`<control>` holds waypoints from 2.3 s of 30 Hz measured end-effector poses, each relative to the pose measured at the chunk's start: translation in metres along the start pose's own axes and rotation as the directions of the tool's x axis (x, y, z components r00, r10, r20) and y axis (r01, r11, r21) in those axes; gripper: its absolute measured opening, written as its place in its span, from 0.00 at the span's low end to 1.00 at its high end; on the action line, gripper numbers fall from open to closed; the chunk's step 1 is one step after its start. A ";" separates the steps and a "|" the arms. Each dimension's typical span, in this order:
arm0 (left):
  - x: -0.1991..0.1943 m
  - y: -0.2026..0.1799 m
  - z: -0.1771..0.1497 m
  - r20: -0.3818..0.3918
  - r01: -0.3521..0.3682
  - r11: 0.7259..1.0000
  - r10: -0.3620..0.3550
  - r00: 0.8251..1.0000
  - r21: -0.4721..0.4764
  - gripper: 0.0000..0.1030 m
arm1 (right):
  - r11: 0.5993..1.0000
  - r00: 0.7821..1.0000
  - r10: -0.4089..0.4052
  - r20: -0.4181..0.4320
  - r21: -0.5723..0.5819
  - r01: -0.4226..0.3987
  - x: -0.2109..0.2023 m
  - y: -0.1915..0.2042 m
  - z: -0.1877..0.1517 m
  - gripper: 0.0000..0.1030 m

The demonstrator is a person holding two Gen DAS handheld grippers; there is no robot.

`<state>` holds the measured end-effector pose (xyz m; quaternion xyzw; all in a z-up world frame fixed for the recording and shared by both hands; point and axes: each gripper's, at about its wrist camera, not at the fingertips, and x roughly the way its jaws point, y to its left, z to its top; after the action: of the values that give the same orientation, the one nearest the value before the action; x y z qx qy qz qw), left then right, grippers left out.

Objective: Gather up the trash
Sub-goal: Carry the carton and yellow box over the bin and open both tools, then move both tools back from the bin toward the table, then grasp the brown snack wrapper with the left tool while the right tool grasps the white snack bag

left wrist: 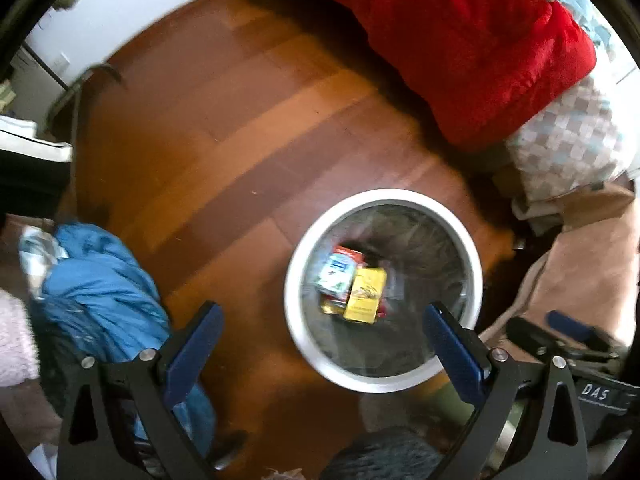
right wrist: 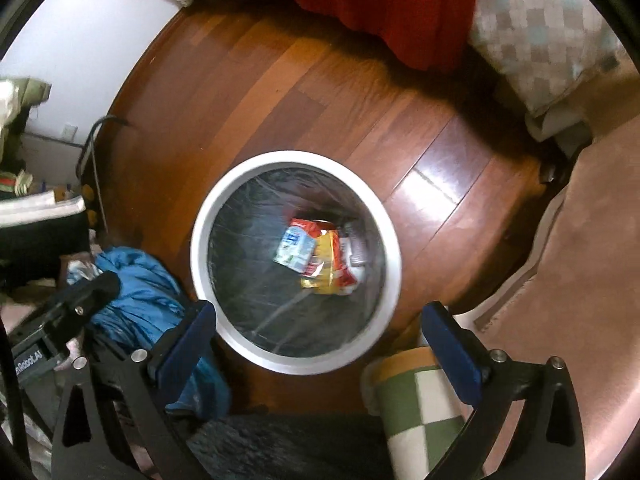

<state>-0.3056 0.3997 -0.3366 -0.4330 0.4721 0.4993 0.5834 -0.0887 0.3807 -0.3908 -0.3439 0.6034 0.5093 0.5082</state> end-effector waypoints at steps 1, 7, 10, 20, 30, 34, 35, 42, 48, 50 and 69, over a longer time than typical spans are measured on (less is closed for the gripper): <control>-0.002 0.000 -0.004 0.006 -0.012 1.000 0.012 1.000 0.002 0.99 | 1.000 1.000 -0.016 0.008 -0.010 0.016 -0.004 0.002 -0.005 1.00; -0.020 -0.010 -0.031 0.040 -0.048 0.998 0.046 0.998 0.043 0.99 | 0.993 0.993 -0.105 0.060 -0.044 0.108 -0.031 0.004 -0.034 1.00; -0.033 -0.017 -0.043 0.058 -0.054 0.996 0.050 0.997 0.067 0.99 | 0.992 0.991 -0.111 0.078 -0.050 0.115 -0.046 0.005 -0.047 1.00; -0.097 -0.039 -0.066 0.148 -0.023 0.993 0.006 0.989 0.114 0.99 | 0.996 0.979 -0.069 0.192 -0.047 0.080 -0.122 0.006 -0.089 1.00; -0.186 -0.075 -0.095 0.281 0.000 0.985 -0.049 0.959 0.174 0.99 | 0.999 0.934 0.043 0.354 -0.028 -0.035 -0.234 -0.012 -0.138 1.00; -0.218 -0.105 -0.107 0.330 -0.025 0.976 -0.048 0.943 0.214 0.99 | 0.994 0.902 0.096 0.421 -0.001 -0.105 -0.279 -0.039 -0.162 1.00; -0.224 -0.115 -0.109 0.339 -0.022 0.973 -0.058 0.939 0.229 0.99 | 0.993 0.893 0.102 0.438 0.014 -0.121 -0.290 -0.050 -0.169 1.00; -0.236 -0.213 -0.127 0.378 -0.001 0.937 -0.140 0.915 0.349 0.99 | 0.962 0.859 0.067 0.508 0.194 -0.190 -0.342 -0.162 -0.216 1.00; -0.194 -0.341 -0.143 0.299 0.032 0.881 -0.194 0.934 0.473 0.99 | 0.896 0.878 -0.111 0.466 0.430 -0.115 -0.360 -0.306 -0.253 1.00; -0.178 -0.388 -0.147 0.260 0.051 0.861 -0.209 0.943 0.506 0.99 | 0.852 0.886 -0.169 0.431 0.516 -0.088 -0.360 -0.360 -0.261 1.00; -0.040 -0.659 -0.171 -0.089 0.178 0.731 -0.159 0.983 0.659 0.68 | 0.684 0.933 -0.314 0.176 0.724 0.094 -0.308 -0.635 -0.186 0.95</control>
<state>0.3256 0.1427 -0.3056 -0.2448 0.5853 0.2381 0.7354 0.5303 0.0143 -0.2686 -0.1120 0.6286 0.2239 0.7363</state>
